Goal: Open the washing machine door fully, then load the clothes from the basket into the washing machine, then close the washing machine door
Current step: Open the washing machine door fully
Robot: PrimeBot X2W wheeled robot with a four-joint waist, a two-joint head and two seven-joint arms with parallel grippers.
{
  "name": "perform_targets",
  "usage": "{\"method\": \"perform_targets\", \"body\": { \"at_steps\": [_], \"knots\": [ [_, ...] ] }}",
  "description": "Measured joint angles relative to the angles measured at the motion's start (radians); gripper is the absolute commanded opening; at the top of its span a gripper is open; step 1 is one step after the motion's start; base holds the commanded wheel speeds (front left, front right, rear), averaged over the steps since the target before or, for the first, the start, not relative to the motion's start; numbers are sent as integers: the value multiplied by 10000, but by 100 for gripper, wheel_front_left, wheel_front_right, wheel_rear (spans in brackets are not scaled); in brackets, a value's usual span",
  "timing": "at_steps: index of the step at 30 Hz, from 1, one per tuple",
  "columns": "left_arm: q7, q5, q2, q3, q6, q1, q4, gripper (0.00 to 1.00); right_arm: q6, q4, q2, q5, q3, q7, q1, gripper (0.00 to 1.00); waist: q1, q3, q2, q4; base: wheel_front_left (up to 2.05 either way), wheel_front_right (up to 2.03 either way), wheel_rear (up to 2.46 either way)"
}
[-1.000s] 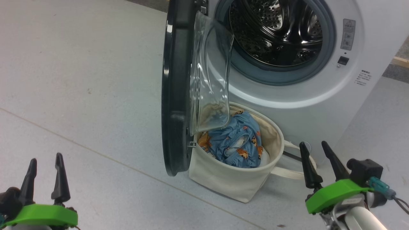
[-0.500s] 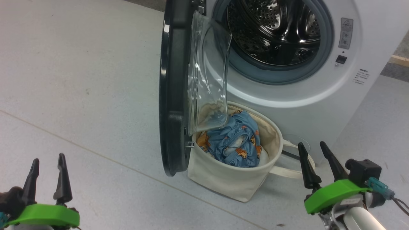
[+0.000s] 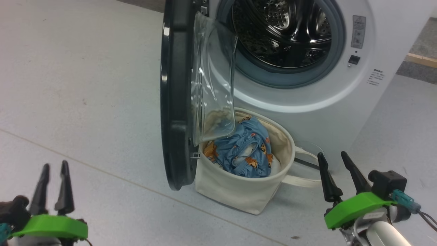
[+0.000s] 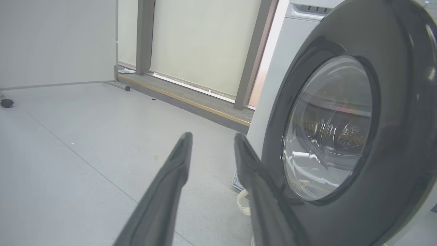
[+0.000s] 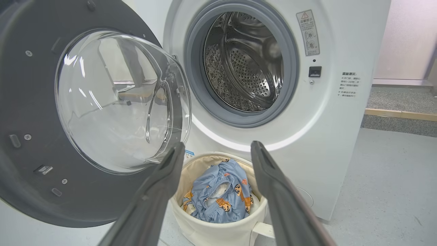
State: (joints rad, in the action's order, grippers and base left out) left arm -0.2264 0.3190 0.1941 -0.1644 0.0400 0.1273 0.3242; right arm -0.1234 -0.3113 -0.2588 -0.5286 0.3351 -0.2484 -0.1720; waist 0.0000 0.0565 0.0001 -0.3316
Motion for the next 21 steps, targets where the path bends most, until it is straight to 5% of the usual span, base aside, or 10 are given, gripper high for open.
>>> {"method": "perform_targets", "body": {
  "at_steps": [1, 11, 21],
  "knots": [
    [0, -2, 4, 50, 10, 23, -35, 0, 0, 0, 0, 0, -4, 0, 0, 100, 0, 6, 0, 42, 0, 0, 0],
    [-148, -324, -186, 713, -67, 863, -1110, 0, 0, 63, 6, -117, -272, 0, 2, 100, 0, 26, 0, 341, 0, 0, 0],
    [-71, -920, -1047, 2706, 2, 1643, -3198, 0, 0, 132, -6, -192, -174, -2, 3, 100, 0, 19, 0, 861, 0, 0, 0]
  ]
}}
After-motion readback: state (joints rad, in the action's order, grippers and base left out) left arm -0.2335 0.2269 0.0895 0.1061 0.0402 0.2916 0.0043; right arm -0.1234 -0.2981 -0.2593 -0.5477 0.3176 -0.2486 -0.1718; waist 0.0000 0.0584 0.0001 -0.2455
